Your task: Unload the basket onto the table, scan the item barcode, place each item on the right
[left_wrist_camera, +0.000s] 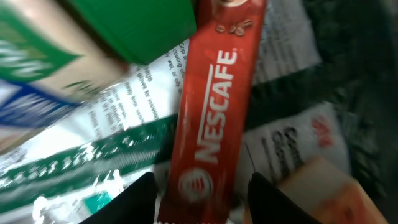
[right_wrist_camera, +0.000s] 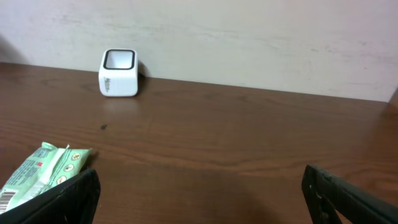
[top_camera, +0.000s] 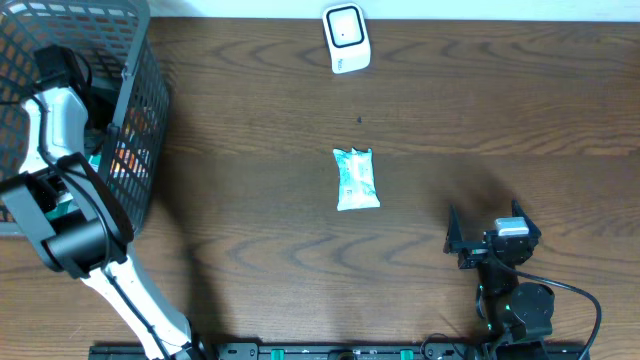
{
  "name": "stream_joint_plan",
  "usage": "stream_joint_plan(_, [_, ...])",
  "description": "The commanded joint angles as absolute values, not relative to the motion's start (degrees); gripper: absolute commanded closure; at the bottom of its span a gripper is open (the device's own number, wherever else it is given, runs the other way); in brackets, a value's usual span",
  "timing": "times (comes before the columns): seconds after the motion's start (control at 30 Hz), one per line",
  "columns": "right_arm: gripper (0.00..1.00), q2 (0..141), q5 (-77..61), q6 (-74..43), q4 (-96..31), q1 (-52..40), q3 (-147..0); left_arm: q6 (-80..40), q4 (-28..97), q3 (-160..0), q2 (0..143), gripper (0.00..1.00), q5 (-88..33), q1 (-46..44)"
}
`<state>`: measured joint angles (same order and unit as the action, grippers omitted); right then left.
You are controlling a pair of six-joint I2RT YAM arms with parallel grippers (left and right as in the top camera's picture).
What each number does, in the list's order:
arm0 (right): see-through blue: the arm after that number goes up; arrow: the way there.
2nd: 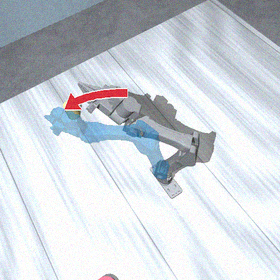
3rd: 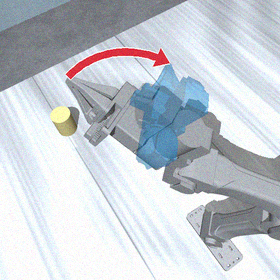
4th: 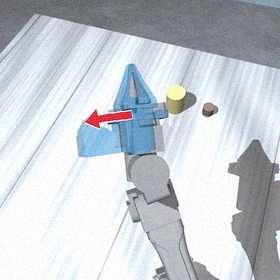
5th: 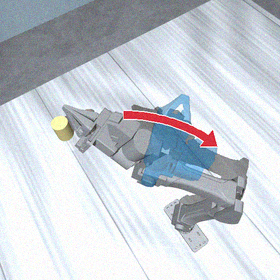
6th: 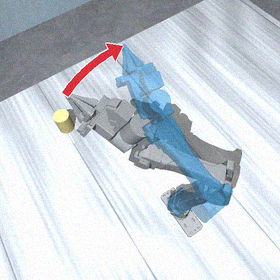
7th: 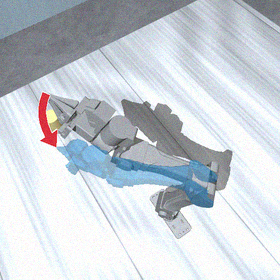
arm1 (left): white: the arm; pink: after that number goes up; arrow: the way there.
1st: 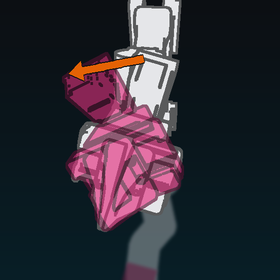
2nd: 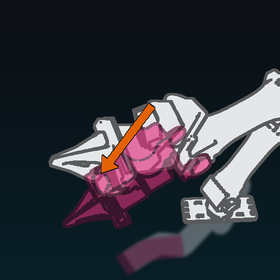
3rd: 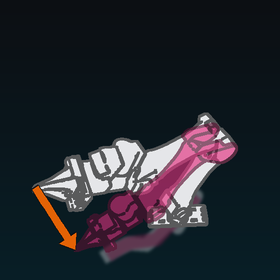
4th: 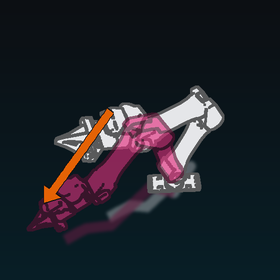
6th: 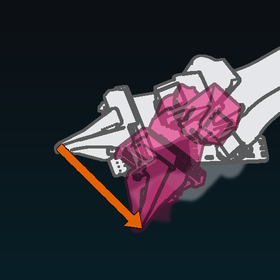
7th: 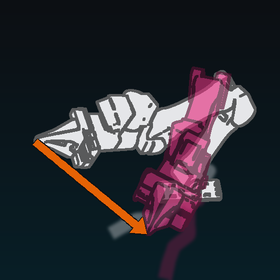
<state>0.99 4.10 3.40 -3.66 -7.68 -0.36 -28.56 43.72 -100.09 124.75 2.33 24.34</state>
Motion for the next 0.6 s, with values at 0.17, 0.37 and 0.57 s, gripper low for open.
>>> stream_joint_plan(0.17, [0.01,0.75,4.4,3.51,-3.9,-7.9,-0.32,-28.75,42.76,-100.77,125.6,0.93,3.73,24.67])
stream_joint_plan(0.37, [0.01,0.75,4.4,3.51,-3.88,-7.9,-0.32,-28.8,44.25,-102.0,113.71,0.93,3.7,25.43])
stream_joint_plan(0.57, [0.01,0.75,4.4,3.49,-3.9,-7.92,-0.32,-28.86,49.45,-102.0,98.87,0.93,0.16,25.32])
